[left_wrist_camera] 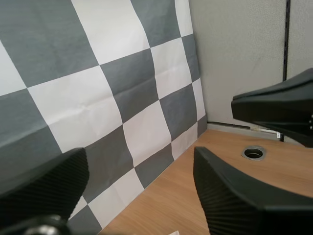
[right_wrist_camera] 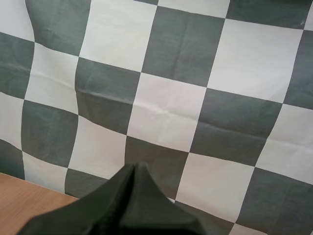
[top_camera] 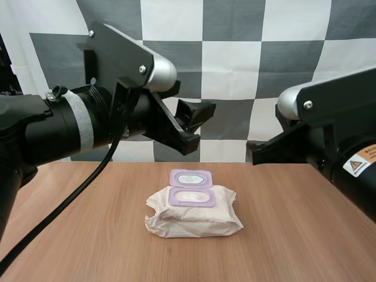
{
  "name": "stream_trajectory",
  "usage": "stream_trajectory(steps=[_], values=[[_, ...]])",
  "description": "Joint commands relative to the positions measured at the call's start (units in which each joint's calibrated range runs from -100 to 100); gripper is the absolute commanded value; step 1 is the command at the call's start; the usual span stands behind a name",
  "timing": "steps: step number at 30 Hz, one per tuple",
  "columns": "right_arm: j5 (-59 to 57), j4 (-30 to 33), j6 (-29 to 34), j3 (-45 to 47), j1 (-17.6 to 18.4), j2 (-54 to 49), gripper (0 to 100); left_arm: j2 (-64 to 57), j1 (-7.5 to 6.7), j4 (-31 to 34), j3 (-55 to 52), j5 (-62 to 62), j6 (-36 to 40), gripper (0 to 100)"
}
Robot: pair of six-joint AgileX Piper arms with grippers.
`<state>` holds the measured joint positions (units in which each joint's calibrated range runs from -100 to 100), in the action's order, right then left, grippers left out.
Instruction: Open the wet wipes lid
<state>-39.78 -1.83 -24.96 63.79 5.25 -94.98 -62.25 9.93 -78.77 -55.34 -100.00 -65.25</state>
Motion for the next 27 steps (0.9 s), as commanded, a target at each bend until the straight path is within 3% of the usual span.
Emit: stream_trajectory(steps=[1,7,12,14,15,16,17,20,27], values=[[-0.2,0.0,0.0,1.8,-0.8,-2.2,0,0.0,-0.51,2.3,0.1,0.0,0.6,100],[-0.1,-0.2,0.4,3.5,-4.8,-5.0,0,-1.9,-0.51,3.6,0.1,0.0,1.0,88],[-1.7,-2.0,0.4,3.5,-7.2,-5.0,0,-4.8,-0.51,4.4,0.1,0.0,1.2,86],[-4.1,-3.1,0.4,4.0,-7.5,-5.0,0,-6.2,-0.51,5.8,0.1,0.0,2.1,73],[-5.5,-3.3,0.4,4.5,-7.5,-5.0,0,-7.0,-0.42,6.9,0.1,0.0,2.2,56],[-5.7,-3.4,0.4,5.4,-7.5,-5.0,0,-7.3,-0.42,7.3,0.1,0.0,2.2,51],[-5.7,-3.4,0.4,6.6,-7.5,-5.0,0,-8.0,-0.42,7.7,0.1,0.9,3.1,32],[-5.3,-3.4,0.4,8.4,-7.5,-5.0,0,-9.6,-0.42,7.8,0.1,1.5,4.0,3],[-2.9,-2.8,0.3,8.5,-7.4,-5.0,0,-16.7,-0.42,6.7,0.1,3.5,6.3,0]])
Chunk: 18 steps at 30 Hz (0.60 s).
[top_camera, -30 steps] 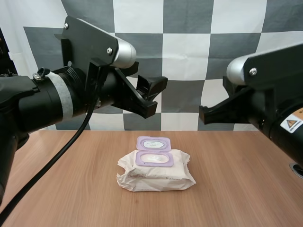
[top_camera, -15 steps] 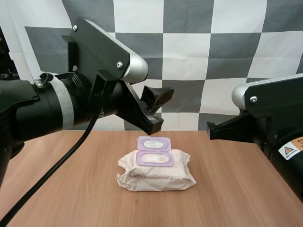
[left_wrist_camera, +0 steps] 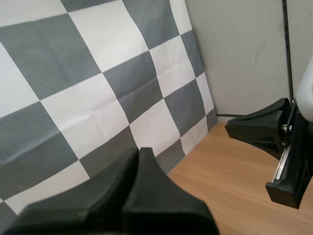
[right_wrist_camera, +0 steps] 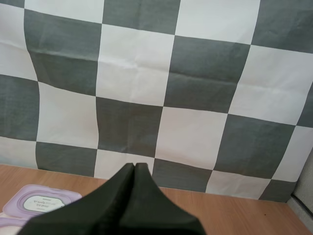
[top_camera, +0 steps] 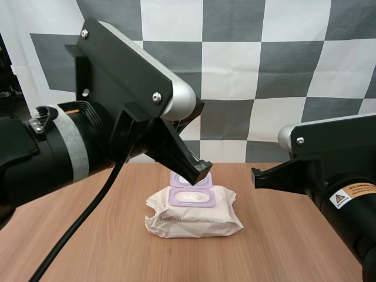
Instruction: Open the wet wipes lid
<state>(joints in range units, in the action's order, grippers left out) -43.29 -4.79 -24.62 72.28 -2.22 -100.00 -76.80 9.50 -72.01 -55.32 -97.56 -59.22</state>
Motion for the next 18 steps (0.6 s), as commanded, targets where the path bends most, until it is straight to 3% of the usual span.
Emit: stream_trajectory(steps=[1,4,9,12,18], values=[[1.3,0.4,-0.1,0.0,0.1,0.0,0,-4.3,0.02,-0.1,0.0,2.7,0.6,0],[3.5,0.4,0.0,0.0,0.5,0.0,0,-11.8,-0.06,0.0,0.0,9.6,1.5,0],[5.6,0.0,0.0,0.0,1.7,0.0,0,-23.2,-1.19,3.4,-0.6,40.1,7.4,0],[7.3,0.0,0.0,0.0,1.8,0.0,0,-23.2,-3.41,12.2,0.0,43.7,15.3,0],[10.2,0.0,0.0,0.0,2.5,0.0,0,-23.2,-6.46,27.5,-4.4,49.6,22.8,0]])
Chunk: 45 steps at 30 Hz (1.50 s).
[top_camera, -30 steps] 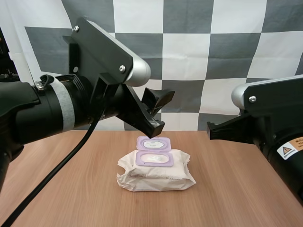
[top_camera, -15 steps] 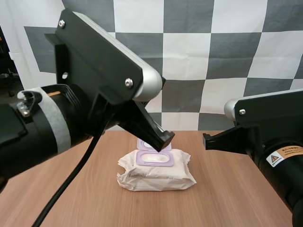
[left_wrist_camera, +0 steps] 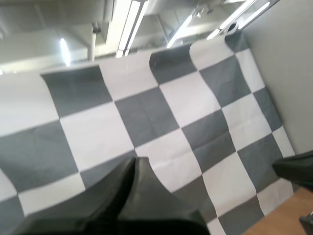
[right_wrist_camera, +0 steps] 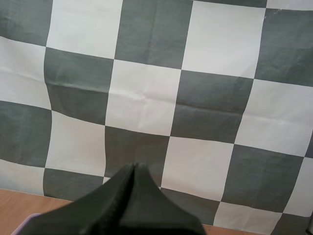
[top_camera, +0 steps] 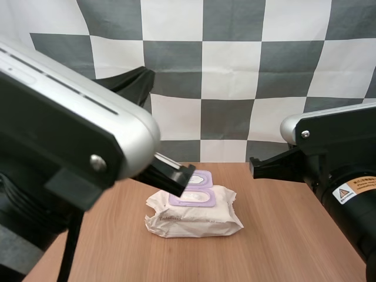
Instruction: Open the wet wipes lid
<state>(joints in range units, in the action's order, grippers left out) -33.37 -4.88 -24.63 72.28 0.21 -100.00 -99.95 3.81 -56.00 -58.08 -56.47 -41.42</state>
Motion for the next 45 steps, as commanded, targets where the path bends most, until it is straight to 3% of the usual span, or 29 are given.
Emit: stream_trajectory(steps=[1,7,15,20,25,29,34,45], values=[[0.3,0.1,0.0,0.0,0.1,0.0,0,0.0,-1.16,16.3,-3.2,12.2,8.5,0],[0.3,0.1,0.0,0.0,0.9,0.0,0,0.0,-2.09,36.0,-11.1,25.2,26.1,0],[-1.8,0.1,0.0,0.3,0.8,0.0,0,0.0,-2.09,39.4,-19.4,24.3,30.9,0],[-1.8,0.1,0.0,6.4,0.8,0.0,0,0.0,-2.09,44.7,-27.2,24.6,30.9,0],[-0.4,0.1,0.0,15.0,0.8,0.0,0,0.0,-2.09,45.6,-33.5,25.2,31.4,0],[4.6,-2.6,1.4,20.8,0.8,0.0,0,0.0,-2.09,46.0,-35.1,25.6,38.1,0],[9.3,-2.6,6.4,24.8,0.6,0.0,0,0.0,-2.09,51.4,-35.4,26.5,47.9,0],[6.6,-1.7,6.4,27.7,-0.3,0.0,0,0.0,-2.09,54.6,-41.9,26.5,50.0,0]])
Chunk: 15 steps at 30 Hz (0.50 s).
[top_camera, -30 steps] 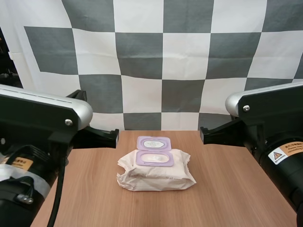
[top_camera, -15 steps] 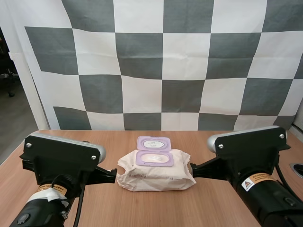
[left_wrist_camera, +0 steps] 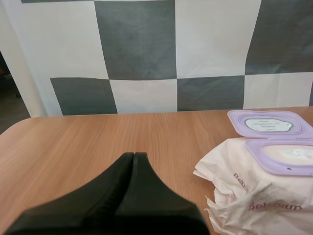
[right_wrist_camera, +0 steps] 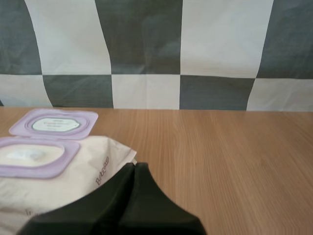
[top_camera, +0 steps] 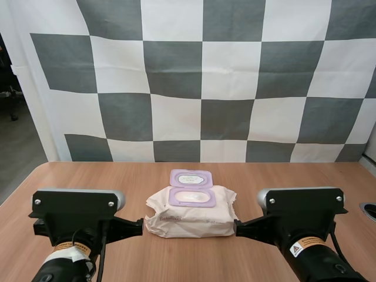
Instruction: Open the wet wipes lid
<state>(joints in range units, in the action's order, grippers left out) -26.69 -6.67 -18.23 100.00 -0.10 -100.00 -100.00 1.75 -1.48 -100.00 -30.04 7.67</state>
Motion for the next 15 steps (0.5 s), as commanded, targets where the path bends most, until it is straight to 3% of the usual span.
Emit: stream_trajectory(steps=[1,8,15], values=[[-0.5,0.1,0.0,0.0,0.0,0.0,0,0.0,-0.03,0.1,0.0,0.0,1.4,0],[-4.9,0.1,0.0,0.0,-0.3,0.0,0,0.0,0.12,0.4,0.0,-0.3,6.5,0],[-4.9,1.9,0.0,0.0,-0.5,0.0,0,0.0,0.2,1.1,0.0,-0.5,6.7,0]])
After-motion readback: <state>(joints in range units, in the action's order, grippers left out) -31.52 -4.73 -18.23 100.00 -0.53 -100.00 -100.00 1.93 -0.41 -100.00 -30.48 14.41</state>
